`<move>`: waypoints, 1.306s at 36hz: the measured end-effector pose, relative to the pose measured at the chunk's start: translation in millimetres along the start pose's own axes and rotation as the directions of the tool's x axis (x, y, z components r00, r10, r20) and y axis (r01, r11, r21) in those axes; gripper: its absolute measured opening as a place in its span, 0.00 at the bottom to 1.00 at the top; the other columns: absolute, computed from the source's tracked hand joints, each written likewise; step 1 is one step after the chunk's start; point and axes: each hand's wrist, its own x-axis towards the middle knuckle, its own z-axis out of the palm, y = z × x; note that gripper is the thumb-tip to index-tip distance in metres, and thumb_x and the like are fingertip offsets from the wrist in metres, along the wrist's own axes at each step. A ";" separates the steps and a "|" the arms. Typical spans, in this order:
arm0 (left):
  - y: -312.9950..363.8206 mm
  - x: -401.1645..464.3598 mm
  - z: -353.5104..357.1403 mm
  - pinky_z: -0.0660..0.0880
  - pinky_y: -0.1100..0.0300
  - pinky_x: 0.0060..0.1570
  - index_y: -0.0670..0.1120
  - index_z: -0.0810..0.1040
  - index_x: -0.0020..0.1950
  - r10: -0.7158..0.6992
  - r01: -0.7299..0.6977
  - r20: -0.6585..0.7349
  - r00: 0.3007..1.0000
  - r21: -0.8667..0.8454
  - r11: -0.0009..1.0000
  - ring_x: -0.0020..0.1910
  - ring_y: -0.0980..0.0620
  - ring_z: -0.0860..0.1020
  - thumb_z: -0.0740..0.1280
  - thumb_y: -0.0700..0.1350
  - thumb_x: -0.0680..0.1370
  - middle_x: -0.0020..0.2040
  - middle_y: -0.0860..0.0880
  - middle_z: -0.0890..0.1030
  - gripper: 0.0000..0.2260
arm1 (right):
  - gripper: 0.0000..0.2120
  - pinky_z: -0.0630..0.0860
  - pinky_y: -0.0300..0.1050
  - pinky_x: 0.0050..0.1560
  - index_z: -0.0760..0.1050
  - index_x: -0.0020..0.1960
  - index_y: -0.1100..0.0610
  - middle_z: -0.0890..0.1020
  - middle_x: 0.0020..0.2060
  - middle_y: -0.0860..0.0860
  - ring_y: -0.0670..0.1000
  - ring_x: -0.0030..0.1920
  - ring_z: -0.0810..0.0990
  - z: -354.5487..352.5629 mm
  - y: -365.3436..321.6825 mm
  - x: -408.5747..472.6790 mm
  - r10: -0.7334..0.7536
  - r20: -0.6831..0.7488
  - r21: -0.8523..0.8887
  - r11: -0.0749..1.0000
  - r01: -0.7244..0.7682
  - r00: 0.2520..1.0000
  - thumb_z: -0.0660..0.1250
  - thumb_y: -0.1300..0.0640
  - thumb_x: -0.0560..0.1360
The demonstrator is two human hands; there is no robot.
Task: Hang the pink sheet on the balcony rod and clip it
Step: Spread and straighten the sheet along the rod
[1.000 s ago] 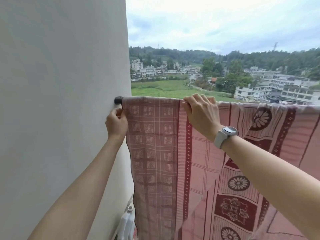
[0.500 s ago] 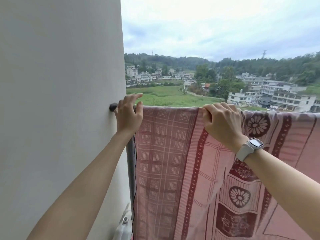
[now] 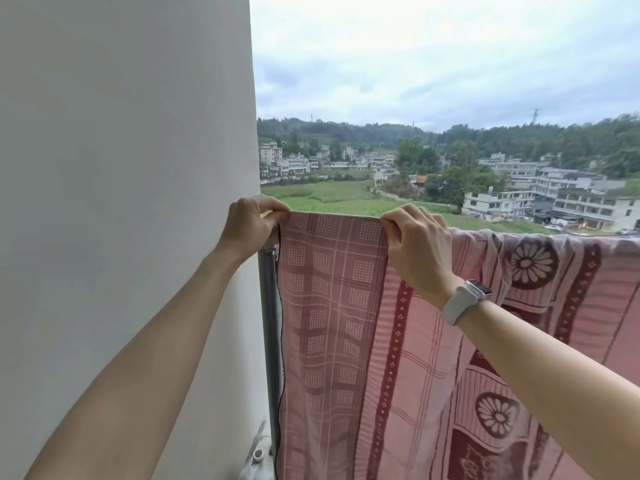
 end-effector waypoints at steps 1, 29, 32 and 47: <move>2.6 0.8 -1.6 0.73 0.63 0.50 0.43 0.83 0.45 0.048 -0.044 -0.073 0.996 0.046 0.998 0.42 0.54 0.78 0.69 0.36 0.73 0.41 0.51 0.81 0.05 | 0.07 0.68 0.46 0.49 0.80 0.46 0.58 0.82 0.43 0.52 0.53 0.44 0.79 0.5 -2.7 2.3 -0.012 -0.020 0.003 1.000 0.012 1.000 0.64 0.58 0.76; 34.3 -54.5 109.1 0.59 0.40 0.67 0.46 0.71 0.66 0.524 -0.562 0.213 0.825 0.415 0.716 0.65 0.45 0.70 0.59 0.54 0.75 0.65 0.45 0.73 0.22 | 0.17 0.62 0.56 0.61 0.71 0.60 0.58 0.77 0.54 0.55 0.54 0.56 0.71 -47.1 90.6 -50.4 -0.110 -0.045 -0.201 0.975 0.099 0.993 0.60 0.54 0.73; 46.4 -57.2 128.6 0.58 0.39 0.67 0.46 0.70 0.66 0.524 -0.552 0.185 0.831 0.382 0.741 0.64 0.45 0.71 0.64 0.54 0.74 0.64 0.46 0.75 0.22 | 0.17 0.66 0.60 0.58 0.70 0.60 0.56 0.77 0.54 0.56 0.53 0.55 0.71 -59.3 104.5 -51.3 -0.103 -0.041 -0.200 0.975 0.093 0.994 0.62 0.51 0.73; 45.2 -57.6 141.2 0.60 0.42 0.67 0.47 0.71 0.54 0.506 -0.449 -0.108 0.856 0.329 0.830 0.55 0.45 0.76 0.66 0.37 0.75 0.53 0.46 0.79 0.10 | 0.04 0.69 0.50 0.48 0.73 0.46 0.55 0.79 0.40 0.55 0.51 0.44 0.71 -86.8 143.4 -57.9 -0.118 -0.184 -0.115 0.989 0.098 0.976 0.64 0.62 0.72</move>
